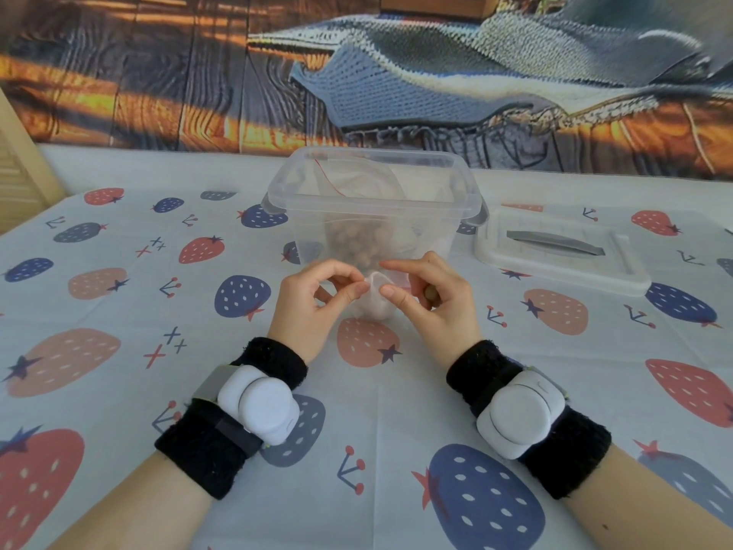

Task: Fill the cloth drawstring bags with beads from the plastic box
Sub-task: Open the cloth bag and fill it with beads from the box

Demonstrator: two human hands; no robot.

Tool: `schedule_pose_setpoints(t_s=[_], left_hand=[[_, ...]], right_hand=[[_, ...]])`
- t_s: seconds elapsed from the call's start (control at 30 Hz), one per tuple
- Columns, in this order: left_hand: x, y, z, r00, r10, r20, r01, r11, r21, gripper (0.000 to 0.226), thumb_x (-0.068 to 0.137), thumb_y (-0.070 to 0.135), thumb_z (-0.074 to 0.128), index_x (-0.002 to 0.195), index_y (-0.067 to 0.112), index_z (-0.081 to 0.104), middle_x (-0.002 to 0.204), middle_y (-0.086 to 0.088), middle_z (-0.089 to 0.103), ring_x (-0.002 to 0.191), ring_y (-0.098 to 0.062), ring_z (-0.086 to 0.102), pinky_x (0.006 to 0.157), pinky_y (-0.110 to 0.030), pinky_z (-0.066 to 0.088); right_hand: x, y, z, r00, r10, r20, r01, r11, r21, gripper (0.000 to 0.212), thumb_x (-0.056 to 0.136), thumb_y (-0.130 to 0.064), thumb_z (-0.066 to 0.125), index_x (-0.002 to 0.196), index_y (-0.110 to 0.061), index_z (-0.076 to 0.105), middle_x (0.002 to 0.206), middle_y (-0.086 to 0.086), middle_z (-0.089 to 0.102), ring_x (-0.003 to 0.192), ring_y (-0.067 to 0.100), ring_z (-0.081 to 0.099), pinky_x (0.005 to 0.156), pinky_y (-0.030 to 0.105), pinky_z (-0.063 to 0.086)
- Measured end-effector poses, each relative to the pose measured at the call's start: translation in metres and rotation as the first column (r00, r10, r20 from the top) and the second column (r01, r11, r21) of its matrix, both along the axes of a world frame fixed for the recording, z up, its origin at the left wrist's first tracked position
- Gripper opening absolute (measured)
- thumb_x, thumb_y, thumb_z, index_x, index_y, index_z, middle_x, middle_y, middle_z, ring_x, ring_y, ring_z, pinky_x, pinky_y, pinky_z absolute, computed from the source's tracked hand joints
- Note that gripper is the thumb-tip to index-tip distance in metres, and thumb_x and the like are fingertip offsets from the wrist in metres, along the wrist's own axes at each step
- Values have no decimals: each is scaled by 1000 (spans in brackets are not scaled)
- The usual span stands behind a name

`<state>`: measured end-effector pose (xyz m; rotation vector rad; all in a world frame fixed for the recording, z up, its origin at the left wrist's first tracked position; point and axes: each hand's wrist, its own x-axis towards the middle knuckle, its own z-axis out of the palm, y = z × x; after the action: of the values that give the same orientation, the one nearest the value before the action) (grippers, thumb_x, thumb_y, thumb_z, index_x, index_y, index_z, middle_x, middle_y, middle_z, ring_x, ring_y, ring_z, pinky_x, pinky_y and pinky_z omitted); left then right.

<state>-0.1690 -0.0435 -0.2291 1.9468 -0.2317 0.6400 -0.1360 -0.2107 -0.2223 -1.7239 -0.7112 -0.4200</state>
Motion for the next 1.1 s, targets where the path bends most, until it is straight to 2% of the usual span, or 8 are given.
schedule_pose_setpoints(t_s=[0.13, 0.2, 0.3, 0.6, 0.73, 0.9, 1.0, 1.1], left_hand=[[-1, -1, 1, 1000, 1, -11, -1, 1000, -22, 3, 79, 27, 65, 77, 29, 64, 77, 20, 64, 74, -5, 58, 62, -34, 50], [-1, -1, 2, 1000, 5, -16, -6, 999, -34, 3, 79, 27, 65, 77, 29, 64, 77, 21, 64, 74, -5, 58, 62, -37, 50], [0, -2, 2, 1000, 2, -25, -2, 999, -37, 6, 80, 24, 67, 77, 28, 64, 77, 21, 64, 74, -4, 58, 63, -37, 50], [0, -1, 1, 999, 4, -42, -5, 1000, -22, 17, 83, 11, 69, 78, 26, 64, 77, 19, 64, 75, -9, 59, 64, -35, 50], [-1, -1, 1, 999, 6, -43, -6, 1000, -18, 16, 83, 11, 69, 79, 26, 64, 78, 20, 64, 75, -7, 59, 63, -35, 51], [-1, -1, 2, 999, -2, -41, 1, 1000, -24, 17, 84, 12, 69, 78, 27, 64, 76, 20, 64, 74, -8, 59, 63, -36, 50], [-2, -1, 2, 999, -2, -41, 1, 1000, -23, 17, 84, 13, 69, 78, 28, 63, 76, 20, 64, 74, -7, 58, 64, -36, 50], [-2, -1, 2, 999, 3, -36, -4, 1000, -20, 18, 84, 13, 69, 78, 30, 63, 76, 20, 64, 74, -7, 59, 64, -36, 50]], right_hand=[[5, -3, 6, 908, 27, -419, 79, 969, 234, 11, 87, -19, 58, 83, -22, 68, 56, -9, 46, 49, 5, 39, 43, 16, 29], [15, -11, 9, 648, 239, -723, 212, 856, 472, 15, 91, -10, 51, 82, -10, 63, 54, -3, 37, 39, 7, 32, 35, 16, 21], [26, -27, 10, 356, 646, -675, 405, 544, 735, 21, 93, -14, 42, 80, -4, 54, 52, -1, 27, 33, 8, 25, 30, 14, 17], [31, -32, 16, 419, 687, -593, 609, 271, 745, 25, 93, -4, 32, 76, -1, 51, 58, 6, 45, 55, 14, 32, 40, 14, 41], [34, -26, 12, 421, 653, -630, 586, 334, 738, 29, 94, 3, 29, 75, -3, 50, 66, 6, 38, 59, 15, 40, 36, 14, 39], [27, -20, 5, 398, 586, -706, 324, 630, 706, 30, 101, -21, 36, 74, -12, 44, 45, -4, 32, 30, 5, 26, 27, 15, 19], [23, -19, 6, 492, 451, -745, 196, 777, 599, 41, 100, -37, 34, 65, -16, 36, 41, -8, 22, 31, 5, 18, 31, 17, 14], [18, -14, 11, 563, 419, -712, 168, 786, 595, 39, 98, -23, 32, 60, -14, 32, 45, -5, 22, 38, 9, 18, 40, 18, 13]])
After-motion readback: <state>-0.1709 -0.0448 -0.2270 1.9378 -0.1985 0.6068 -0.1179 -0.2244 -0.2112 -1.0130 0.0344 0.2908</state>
